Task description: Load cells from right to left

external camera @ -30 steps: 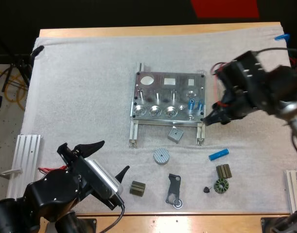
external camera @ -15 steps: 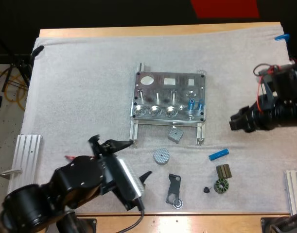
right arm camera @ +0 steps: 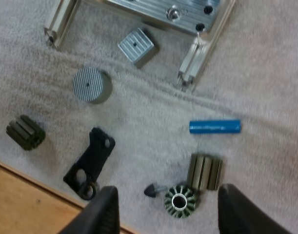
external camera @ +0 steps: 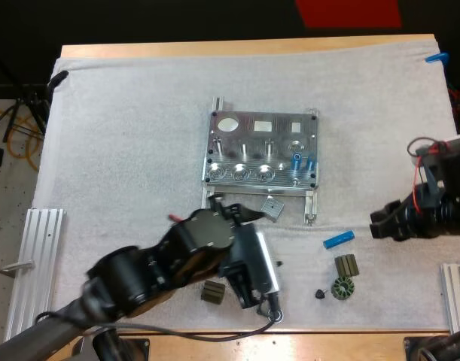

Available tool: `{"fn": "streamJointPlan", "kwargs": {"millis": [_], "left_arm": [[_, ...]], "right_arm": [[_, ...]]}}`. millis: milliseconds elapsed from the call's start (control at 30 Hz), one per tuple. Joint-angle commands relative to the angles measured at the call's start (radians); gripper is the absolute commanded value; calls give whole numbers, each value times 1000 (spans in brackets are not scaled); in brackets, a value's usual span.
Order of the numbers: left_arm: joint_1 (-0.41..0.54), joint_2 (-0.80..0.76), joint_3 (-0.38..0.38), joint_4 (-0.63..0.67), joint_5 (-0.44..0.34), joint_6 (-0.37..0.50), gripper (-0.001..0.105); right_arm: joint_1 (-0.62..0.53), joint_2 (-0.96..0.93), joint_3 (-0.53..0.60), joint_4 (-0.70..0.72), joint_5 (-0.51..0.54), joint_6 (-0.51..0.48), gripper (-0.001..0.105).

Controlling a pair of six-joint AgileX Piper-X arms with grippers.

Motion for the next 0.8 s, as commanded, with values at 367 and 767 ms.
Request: {"fn": "streamJointPlan", "kwargs": {"millis": [367, 767], "left_arm": [[-1, 280, -1, -216, 42, 57, 72], [-1, 516, -1, -353, 69, 49, 72]], "right_arm": [[-3, -114, 94, 16, 119, 36, 46], [-3, -122, 94, 16, 132, 36, 46]]}}
